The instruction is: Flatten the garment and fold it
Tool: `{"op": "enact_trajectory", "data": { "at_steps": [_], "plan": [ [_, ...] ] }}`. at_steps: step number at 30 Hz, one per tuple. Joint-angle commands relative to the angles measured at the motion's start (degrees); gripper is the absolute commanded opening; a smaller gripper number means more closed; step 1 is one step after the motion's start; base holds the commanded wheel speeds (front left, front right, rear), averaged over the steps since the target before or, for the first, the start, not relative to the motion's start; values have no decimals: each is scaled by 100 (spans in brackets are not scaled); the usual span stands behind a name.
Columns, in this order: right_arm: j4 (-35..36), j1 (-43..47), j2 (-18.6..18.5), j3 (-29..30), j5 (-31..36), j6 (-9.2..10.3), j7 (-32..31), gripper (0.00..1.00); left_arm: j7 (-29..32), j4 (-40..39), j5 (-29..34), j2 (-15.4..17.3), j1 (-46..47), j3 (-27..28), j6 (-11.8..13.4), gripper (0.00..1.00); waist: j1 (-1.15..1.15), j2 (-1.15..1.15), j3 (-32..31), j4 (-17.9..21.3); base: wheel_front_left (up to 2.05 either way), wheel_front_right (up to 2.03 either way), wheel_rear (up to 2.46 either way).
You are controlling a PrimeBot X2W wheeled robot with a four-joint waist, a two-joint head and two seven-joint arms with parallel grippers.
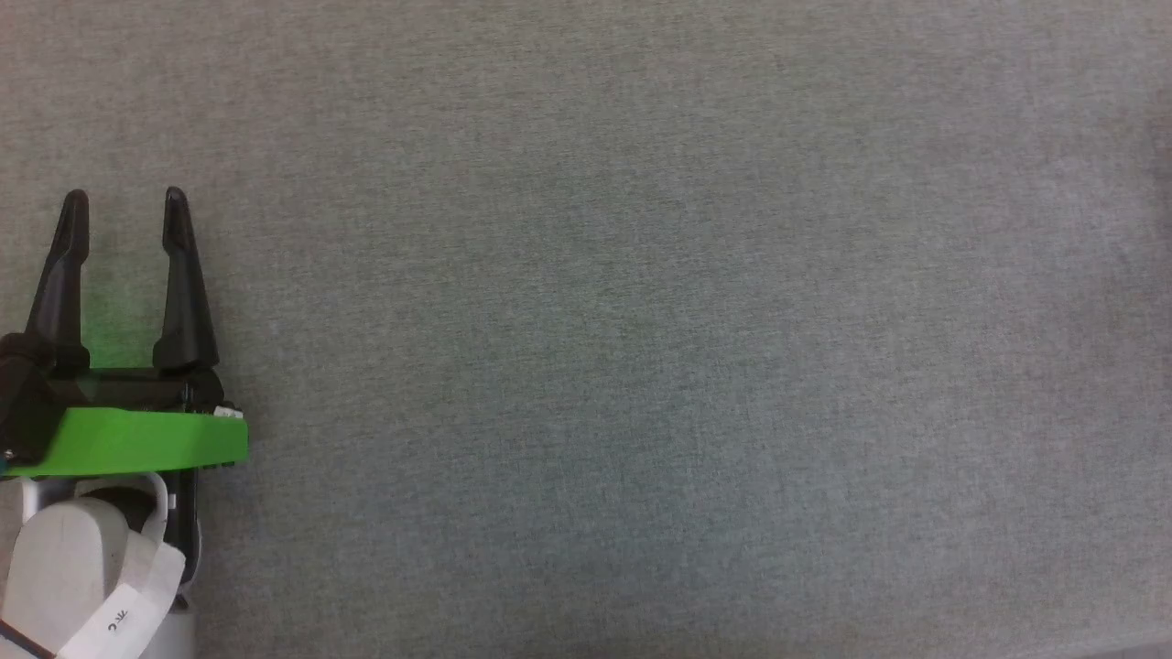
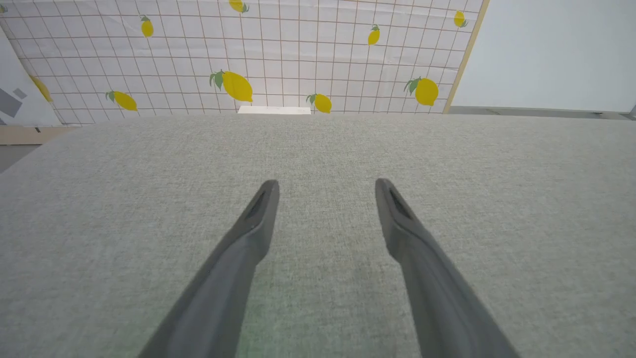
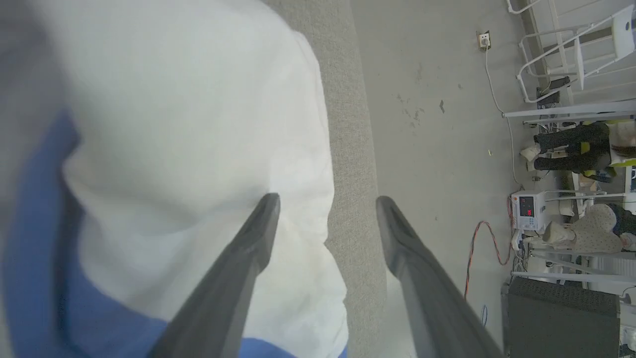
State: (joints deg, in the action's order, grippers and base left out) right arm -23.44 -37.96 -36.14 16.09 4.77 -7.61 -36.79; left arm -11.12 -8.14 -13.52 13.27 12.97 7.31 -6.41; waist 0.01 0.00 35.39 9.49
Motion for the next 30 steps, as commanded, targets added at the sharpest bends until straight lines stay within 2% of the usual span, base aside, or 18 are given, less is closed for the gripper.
{"op": "enact_trajectory", "data": {
  "at_steps": [1, 4, 8, 12, 16, 20, 25, 28, 30],
  "plan": [
    [33, -133, -47, 108, 22, 12, 98, 100, -29, 6, -44, 41, -4, 23, 47, 100, -1, 0, -150, -46, 0, 0, 0],
    [168, -271, 41, 165, -87, 12, 349, 100, -94, 117, -99, -13, -72, 56, 77, 100, -1, 0, -431, -34, 0, 0, 0],
    [588, -510, 155, -219, -358, 12, 904, 100, -208, 364, -181, -152, -185, 102, 142, 100, -1, 0, -1066, -76, 0, 0, 0],
    [992, -701, 464, -638, -690, 12, 1364, 100, -282, 500, -234, -306, -313, 157, 240, 100, -1, 0, -1681, -149, 0, 0, 0],
    [1318, -753, 1010, -967, -925, 12, 1904, 100, -324, 628, -274, -430, -394, 168, 288, 100, -1, 0, -2194, -245, 0, 0, 0],
    [1633, -588, 1831, -1153, -1002, 12, 2711, 100, -345, 743, -291, -551, -450, 187, 385, 100, -1, 0, -2589, -330, 0, 0, 0],
    [1913, -37, 2925, -1051, -789, 12, 3877, 100, -361, 873, -256, -660, -504, 160, 511, 100, -1, 0, -2992, -434, 0, 0, 0],
    [1989, 461, 3234, -970, -694, 12, 4472, 100, -366, 936, -232, -713, -495, 89, 544, 100, -1, 0, -3176, -514, 0, 0, 0],
    [1950, 772, 3301, -954, -694, 12, 4755, 100, -369, 990, -202, -737, -498, 24, 554, 100, -1, 0, -3259, -550, 0, 0, 0]
  ]
}}
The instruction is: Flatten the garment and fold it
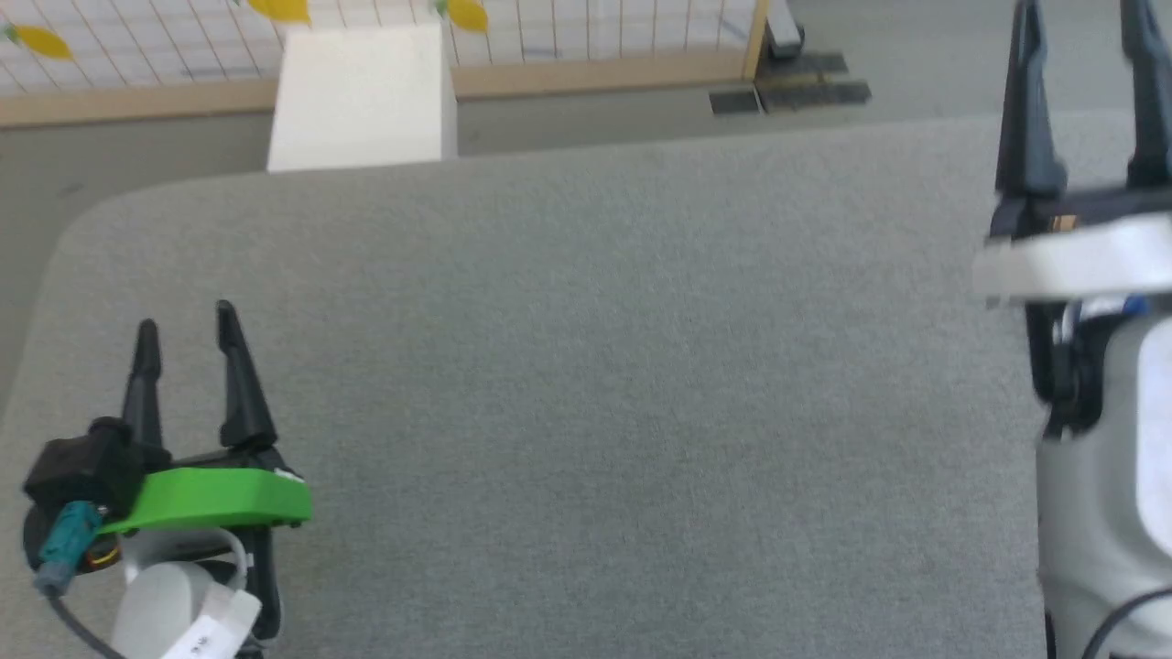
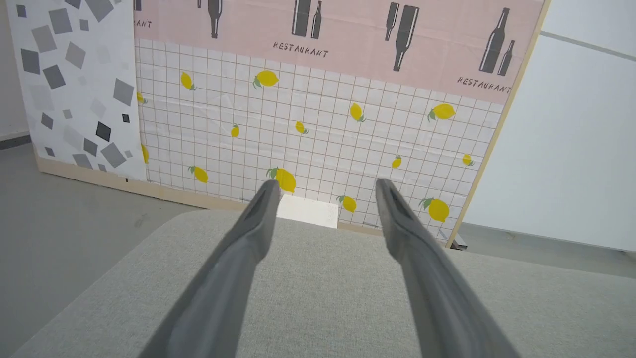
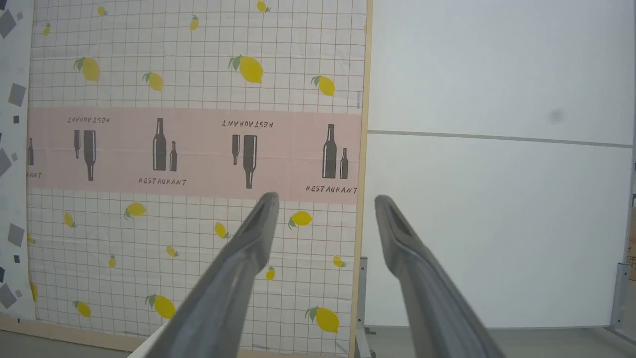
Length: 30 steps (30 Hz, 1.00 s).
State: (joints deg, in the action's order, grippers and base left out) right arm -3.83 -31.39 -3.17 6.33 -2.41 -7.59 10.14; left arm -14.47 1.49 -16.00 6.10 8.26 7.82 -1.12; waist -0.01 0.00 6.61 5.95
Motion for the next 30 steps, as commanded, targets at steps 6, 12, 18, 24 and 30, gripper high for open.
{"op": "enact_trajectory", "data": {
  "at_steps": [6, 12, 18, 24, 30],
  "plan": [
    [-356, 1088, 27, 122, -578, 10, 401, 100, -40, 288, 205, -67, -92, -282, 13, 100, 1, 0, -617, -270, 0, 0, 0],
    [-664, 1891, 28, -32, -604, 10, 473, 100, -44, 599, 350, -117, -253, -539, 15, 100, 1, 0, -791, -234, 0, 0, 0],
    [-891, 2330, 28, -301, -407, 10, 483, 100, -49, 946, 315, -179, -387, -665, 11, 100, 1, 0, -844, -190, 0, 0, 0],
    [-1025, 2537, 29, -637, -228, 10, 485, 100, -51, 1174, 222, -233, -470, -711, -2, 100, 1, 0, -825, -183, 0, 0, 0],
    [-1023, 2619, 29, -742, -372, 10, 485, 100, -51, 1312, 117, -271, -457, -792, -70, 100, 1, 0, -758, -201, 0, 0, 0]
  ]
}}
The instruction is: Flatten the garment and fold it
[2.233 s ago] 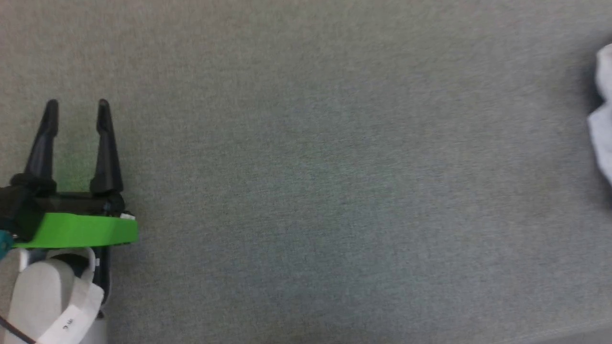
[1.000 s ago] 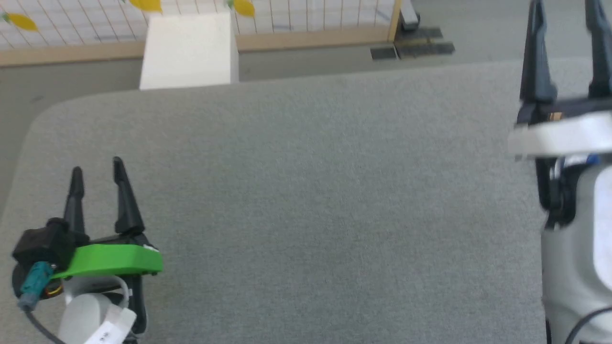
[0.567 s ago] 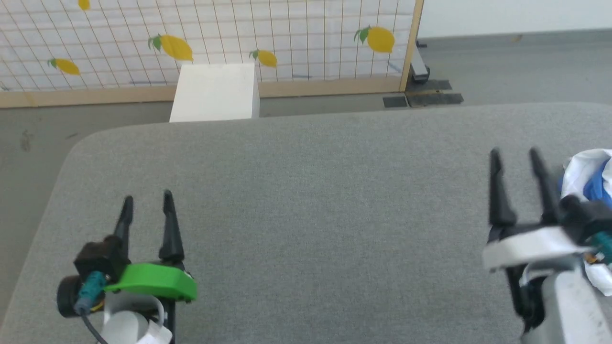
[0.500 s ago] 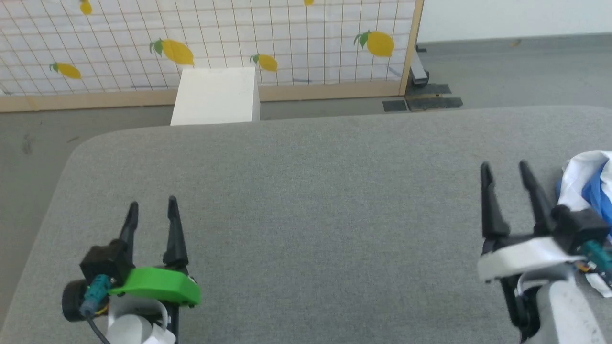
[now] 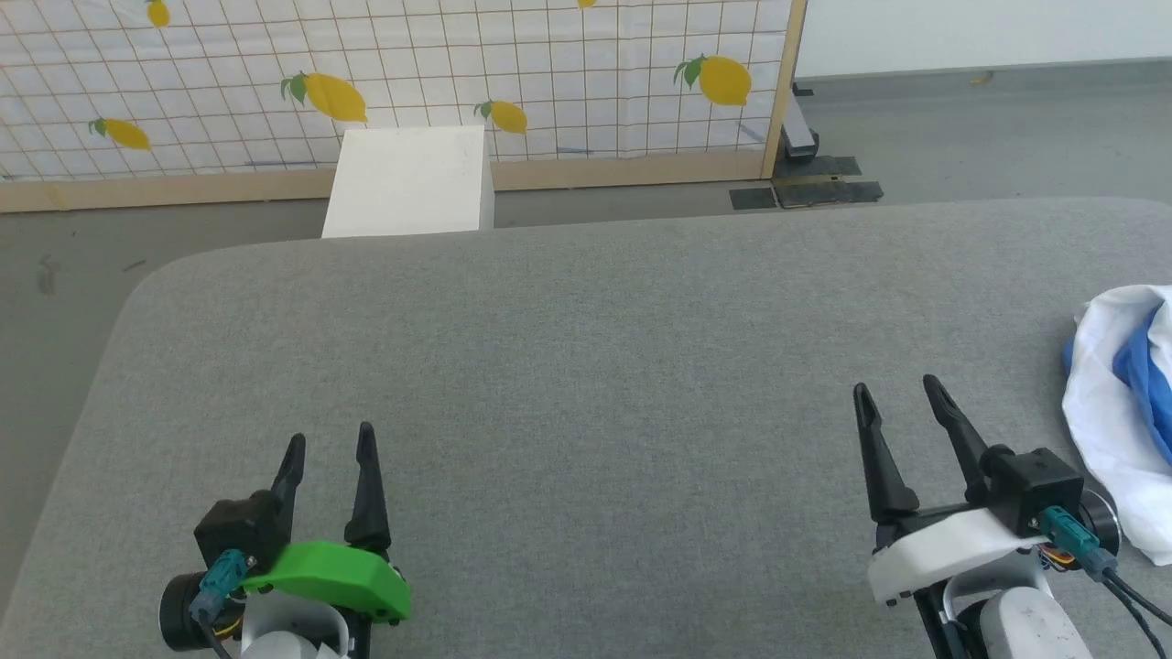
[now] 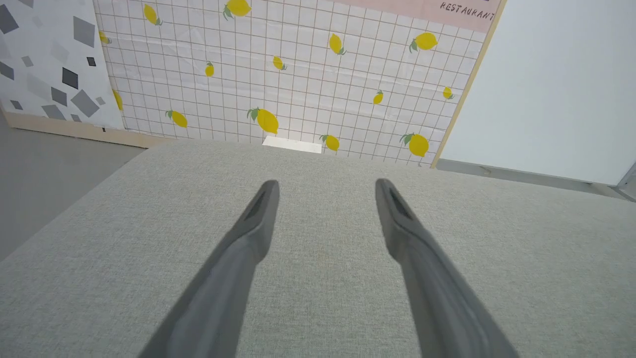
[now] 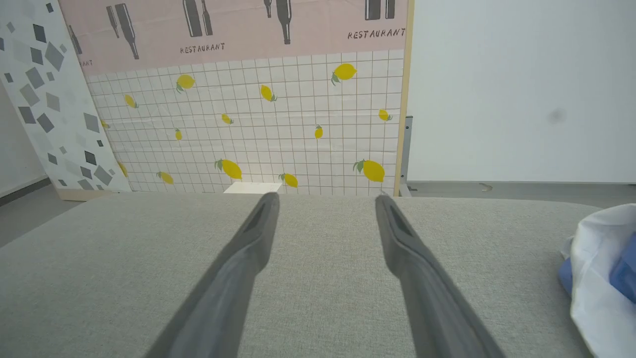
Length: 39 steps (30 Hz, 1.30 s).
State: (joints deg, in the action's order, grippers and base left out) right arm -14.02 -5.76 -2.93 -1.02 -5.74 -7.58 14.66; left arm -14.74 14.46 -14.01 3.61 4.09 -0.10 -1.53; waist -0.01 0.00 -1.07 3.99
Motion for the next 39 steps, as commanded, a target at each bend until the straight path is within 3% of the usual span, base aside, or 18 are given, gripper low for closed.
{"op": "enact_trajectory", "data": {
  "at_steps": [1, 5, 6, 39],
  "plan": [
    [-1, 54, 5, -8, -51, 9, 33, 100, -25, 26, -96, -25, -26, -4, -37, 100, 1, 0, 21, -9, 0, 0, 0],
    [-9, 30, 5, -20, -63, 9, 33, 100, -25, 106, -80, -32, 36, -15, -66, 100, 1, 0, 47, -7, 0, 0, 0],
    [-1, 0, 0, -13, -38, 0, 0, 0, 0, 105, -29, -12, 8, -19, -44, 0, 1, 0, 47, -7, 0, 0, 0],
    [322, 132, 1, 15, 103, 1, -339, 0, 342, -250, 302, -26, -88, -20, 3, 0, 1, 0, 61, -97, 0, 0, 0]
  ]
}}
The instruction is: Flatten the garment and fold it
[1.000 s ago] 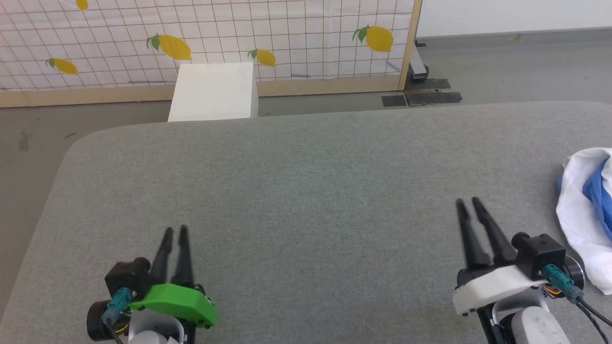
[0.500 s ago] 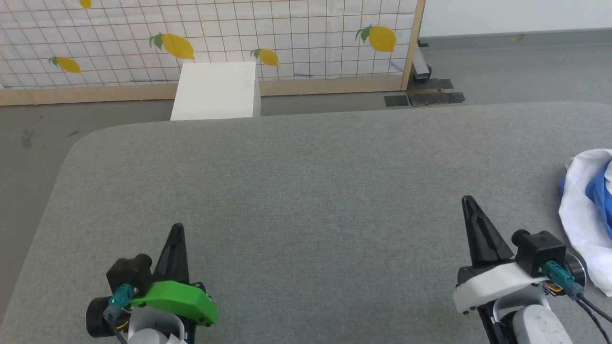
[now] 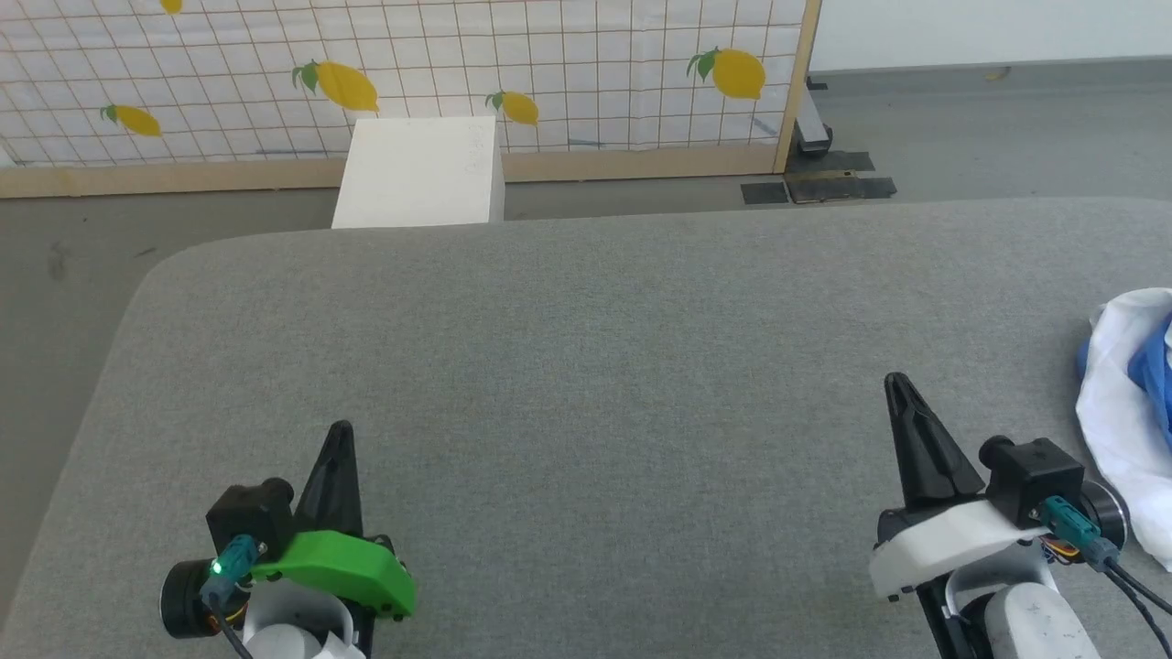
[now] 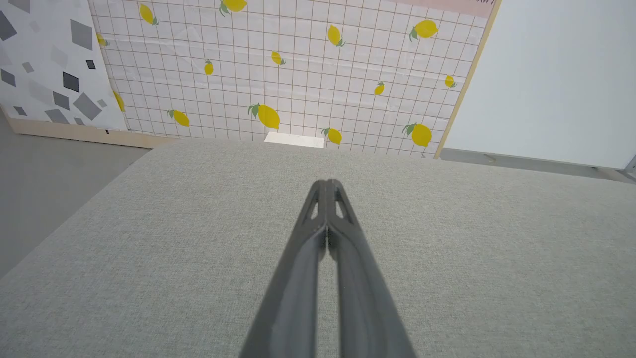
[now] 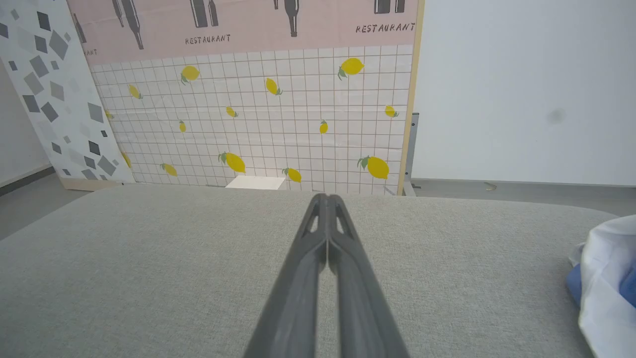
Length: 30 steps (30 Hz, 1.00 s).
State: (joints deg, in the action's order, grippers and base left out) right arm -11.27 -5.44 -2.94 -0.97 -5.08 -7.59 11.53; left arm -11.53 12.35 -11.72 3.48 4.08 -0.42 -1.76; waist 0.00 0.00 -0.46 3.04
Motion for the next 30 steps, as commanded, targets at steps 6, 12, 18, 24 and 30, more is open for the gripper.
{"op": "enact_trajectory", "data": {
  "at_steps": [6, 12, 18, 24, 30],
  "plan": [
    [134, 136, 3, 18, 76, 3, -118, 0, 113, -137, 162, -17, -114, 15, 38, 0, 0, 0, 4, -26, 0, 0, 0],
    [213, 168, 3, 24, 110, 3, -200, 0, 196, -224, 242, -20, -137, 17, 49, 0, 0, 0, 7, -48, 0, 0, 0],
    [289, 200, 3, 30, 143, 4, -279, 0, 275, -308, 319, -23, -160, 19, 60, 0, 0, 0, 11, -70, 0, 0, 0],
    [355, 227, 3, 35, 172, 4, -349, 0, 345, -381, 387, -26, -179, 21, 69, 0, 0, 0, 13, -88, 0, 0, 0],
    [421, 254, 4, 41, 201, 5, -417, 0, 414, -455, 454, -29, -199, 23, 78, 0, 0, 0, 16, -107, 0, 0, 0]
  ]
}}
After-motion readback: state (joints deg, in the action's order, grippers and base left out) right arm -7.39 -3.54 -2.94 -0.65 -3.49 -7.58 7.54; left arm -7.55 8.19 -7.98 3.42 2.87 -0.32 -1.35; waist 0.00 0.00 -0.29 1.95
